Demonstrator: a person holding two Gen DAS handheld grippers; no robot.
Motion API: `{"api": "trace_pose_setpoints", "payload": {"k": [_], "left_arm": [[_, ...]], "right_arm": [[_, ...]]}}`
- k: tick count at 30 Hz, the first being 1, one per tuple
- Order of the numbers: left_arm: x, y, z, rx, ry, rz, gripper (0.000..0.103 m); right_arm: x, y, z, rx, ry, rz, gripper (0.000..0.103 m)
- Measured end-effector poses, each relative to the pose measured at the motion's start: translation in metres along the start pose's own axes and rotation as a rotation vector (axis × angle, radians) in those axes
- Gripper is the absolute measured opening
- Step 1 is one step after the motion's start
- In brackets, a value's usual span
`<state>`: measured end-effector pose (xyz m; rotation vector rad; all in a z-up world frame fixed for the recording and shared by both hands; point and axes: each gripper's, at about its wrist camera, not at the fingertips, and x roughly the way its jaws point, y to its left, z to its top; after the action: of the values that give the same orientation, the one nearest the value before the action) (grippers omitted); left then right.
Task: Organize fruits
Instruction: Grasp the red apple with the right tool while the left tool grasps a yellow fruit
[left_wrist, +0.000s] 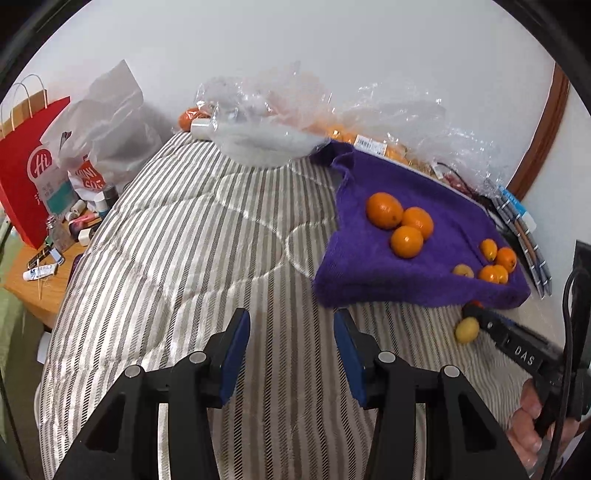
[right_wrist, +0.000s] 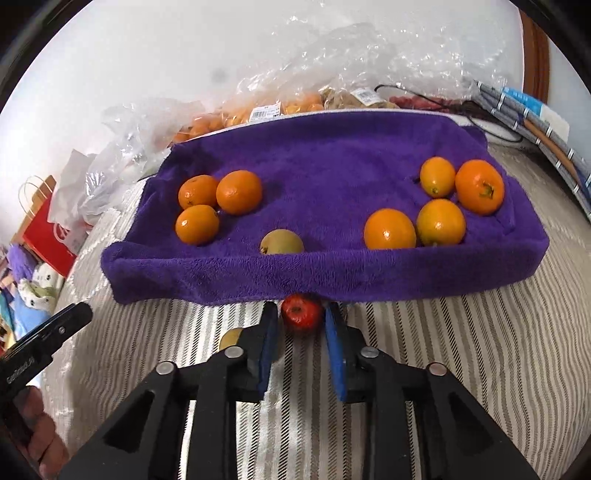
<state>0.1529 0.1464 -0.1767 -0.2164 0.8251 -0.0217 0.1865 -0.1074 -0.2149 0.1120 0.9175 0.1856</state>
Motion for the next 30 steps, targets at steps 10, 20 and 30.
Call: {"api": "trace_pose_setpoints", "payload": {"k": [10, 20, 30], "left_arm": [[0.008, -0.04, -0.008, 0.108, 0.094, -0.024, 0.045], [0.027, -0.135, -0.02, 0.216, 0.143, -0.141, 0.045], [0.043, -0.171, -0.019, 0.235, 0.086, -0.105, 0.025]], "right_arm": [[-0.036, -0.025, -0.007, -0.022, -0.051, 0.01, 0.024], [-0.094, -0.092, -0.022, 0.021, -0.126, -0.005, 0.024], [-0.111, -0.136, -0.039, 0.053, -0.139, -0.035, 0.024]]}}
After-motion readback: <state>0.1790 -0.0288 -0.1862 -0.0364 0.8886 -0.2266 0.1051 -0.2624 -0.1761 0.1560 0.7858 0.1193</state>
